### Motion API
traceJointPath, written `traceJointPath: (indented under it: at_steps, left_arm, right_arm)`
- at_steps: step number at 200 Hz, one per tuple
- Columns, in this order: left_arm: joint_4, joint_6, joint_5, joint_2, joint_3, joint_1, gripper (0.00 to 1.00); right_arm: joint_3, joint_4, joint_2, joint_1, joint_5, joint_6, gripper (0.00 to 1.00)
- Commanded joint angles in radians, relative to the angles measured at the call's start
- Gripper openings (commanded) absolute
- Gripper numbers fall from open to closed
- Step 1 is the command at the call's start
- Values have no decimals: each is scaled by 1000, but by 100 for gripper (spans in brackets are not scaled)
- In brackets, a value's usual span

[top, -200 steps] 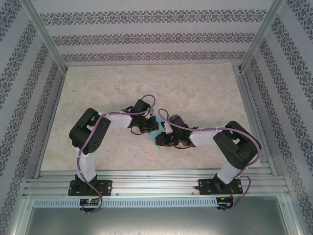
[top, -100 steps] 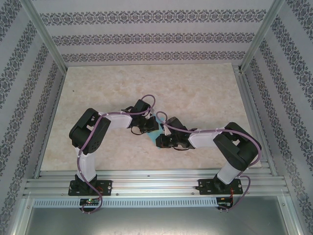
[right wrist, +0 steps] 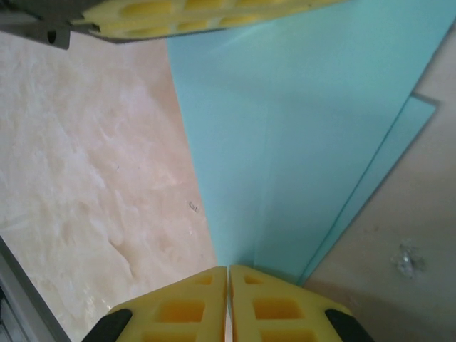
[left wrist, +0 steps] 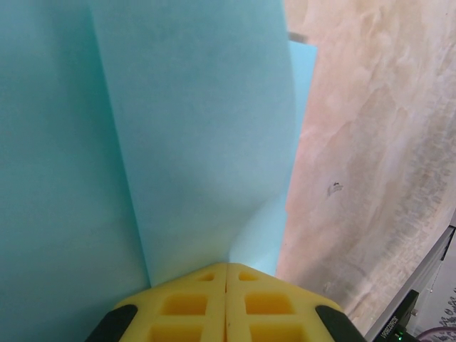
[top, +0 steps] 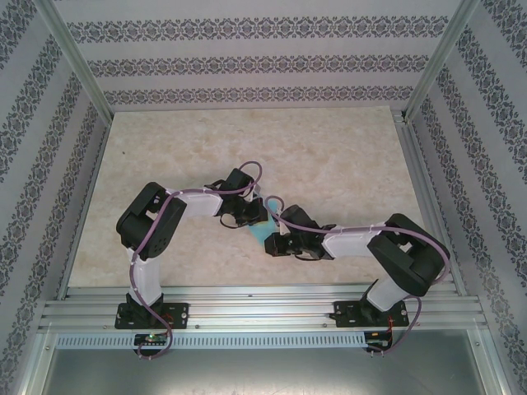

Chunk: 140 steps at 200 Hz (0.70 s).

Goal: Fold a paper plane with a square sheet of paper (fold left side to right side)

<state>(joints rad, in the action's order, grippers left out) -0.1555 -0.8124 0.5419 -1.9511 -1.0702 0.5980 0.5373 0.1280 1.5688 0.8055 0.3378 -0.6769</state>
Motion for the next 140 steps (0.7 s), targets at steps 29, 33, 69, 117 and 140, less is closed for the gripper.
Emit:
traceJointPath:
  at_steps: [29,33,69,117,140]
  left_arm:
    - [-67,33,-131,-27,30,-10,7]
    - [-67,33,-131,-26,30,-10,7]
    - [-68,35,-130,-23,31,-10,7]
    - [-48,21,-119,-12,42,-10,7]
    - [-43,19,-114,-9,42,-10,7]
  right_arm:
    - [-81,-188,-37,41,98,-17,11]
    - [-81,-194,-39,40,101,-15,11]
    - [-73,-271,-131,22,119,19,12]
    - [-78,-119,-337,-114,172,-48,17]
    - [-48,-40,-281,-123,164,-74,15]
